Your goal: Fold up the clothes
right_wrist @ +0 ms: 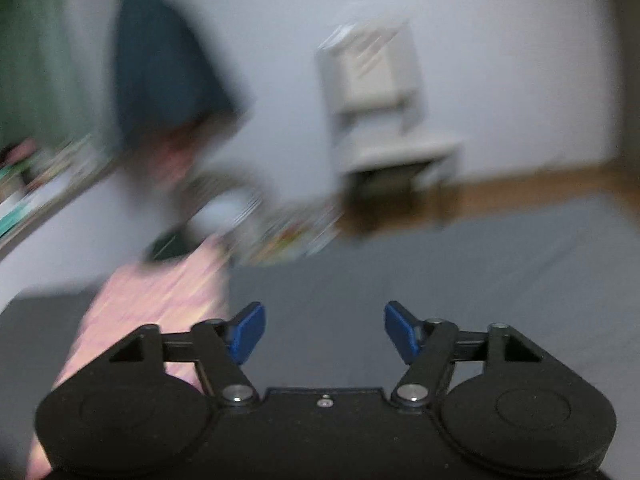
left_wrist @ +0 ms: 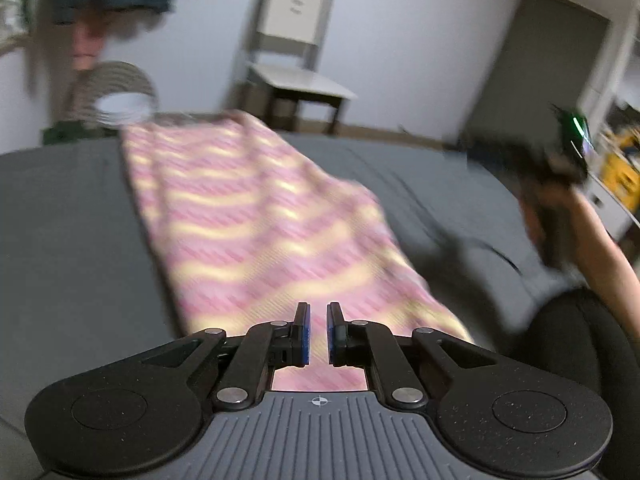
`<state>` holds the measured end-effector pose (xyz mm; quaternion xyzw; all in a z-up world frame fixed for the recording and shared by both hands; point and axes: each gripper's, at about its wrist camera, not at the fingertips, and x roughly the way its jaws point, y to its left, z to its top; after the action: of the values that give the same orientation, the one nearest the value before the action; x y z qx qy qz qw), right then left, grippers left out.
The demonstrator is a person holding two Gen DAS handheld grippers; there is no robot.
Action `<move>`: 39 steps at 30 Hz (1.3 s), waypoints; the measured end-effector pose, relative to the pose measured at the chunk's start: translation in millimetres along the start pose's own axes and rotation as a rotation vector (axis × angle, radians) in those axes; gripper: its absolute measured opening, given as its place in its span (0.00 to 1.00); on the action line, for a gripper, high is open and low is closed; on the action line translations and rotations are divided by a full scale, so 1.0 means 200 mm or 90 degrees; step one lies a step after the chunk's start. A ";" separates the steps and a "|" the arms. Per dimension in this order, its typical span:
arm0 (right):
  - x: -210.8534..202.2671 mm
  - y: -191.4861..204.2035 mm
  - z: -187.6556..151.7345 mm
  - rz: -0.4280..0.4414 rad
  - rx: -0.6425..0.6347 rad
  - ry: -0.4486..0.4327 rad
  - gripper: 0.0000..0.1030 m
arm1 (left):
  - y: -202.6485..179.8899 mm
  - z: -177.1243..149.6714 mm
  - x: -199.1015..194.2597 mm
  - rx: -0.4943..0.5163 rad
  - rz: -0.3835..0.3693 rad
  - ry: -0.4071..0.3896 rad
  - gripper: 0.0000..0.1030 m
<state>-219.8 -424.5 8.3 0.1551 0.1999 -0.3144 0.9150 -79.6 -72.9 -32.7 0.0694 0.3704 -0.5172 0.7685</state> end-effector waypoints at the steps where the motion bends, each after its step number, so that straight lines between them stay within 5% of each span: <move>1: -0.03 0.01 0.00 0.024 -0.024 -0.002 0.72 | -0.05 -0.02 0.00 0.012 -0.011 -0.004 0.06; 8: -0.24 0.09 -0.03 0.202 -0.205 -0.008 0.79 | -0.12 0.00 0.08 0.078 0.021 0.012 0.06; 13: -0.44 0.52 -0.30 0.347 -0.673 0.060 0.93 | -0.06 -0.02 0.09 0.060 0.026 0.010 0.06; 18: -0.55 0.83 -0.66 0.394 -0.952 0.106 0.94 | -0.02 -0.06 0.06 0.054 0.041 0.015 0.06; 20: -0.57 0.91 -0.80 0.399 -1.023 0.137 0.94 | 0.00 -0.08 0.04 0.042 0.046 0.013 0.06; 23: -0.61 0.97 -0.96 0.371 -1.106 0.110 0.92 | 0.02 -0.09 -0.01 0.032 0.054 0.003 0.07; 28: -0.61 1.04 -1.14 0.327 -1.184 0.126 0.65 | 0.05 -0.08 -0.07 0.022 0.053 -0.021 0.07; 34: -0.57 1.02 -1.27 0.254 -1.239 0.080 0.65 | 0.05 -0.08 -0.12 0.031 0.031 -0.027 0.07; 37: -0.58 1.01 -1.30 0.218 -1.265 0.028 0.40 | 0.03 -0.09 -0.13 0.070 0.033 -0.021 0.07; 39: -0.57 1.00 -1.31 0.206 -1.267 0.022 0.33 | 0.00 -0.09 -0.13 0.103 0.038 -0.019 0.07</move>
<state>-245.2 -106.5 -135.7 -0.6494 0.3612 0.1257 0.6573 -93.9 -43.8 -29.3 0.1346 0.3138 -0.5230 0.7809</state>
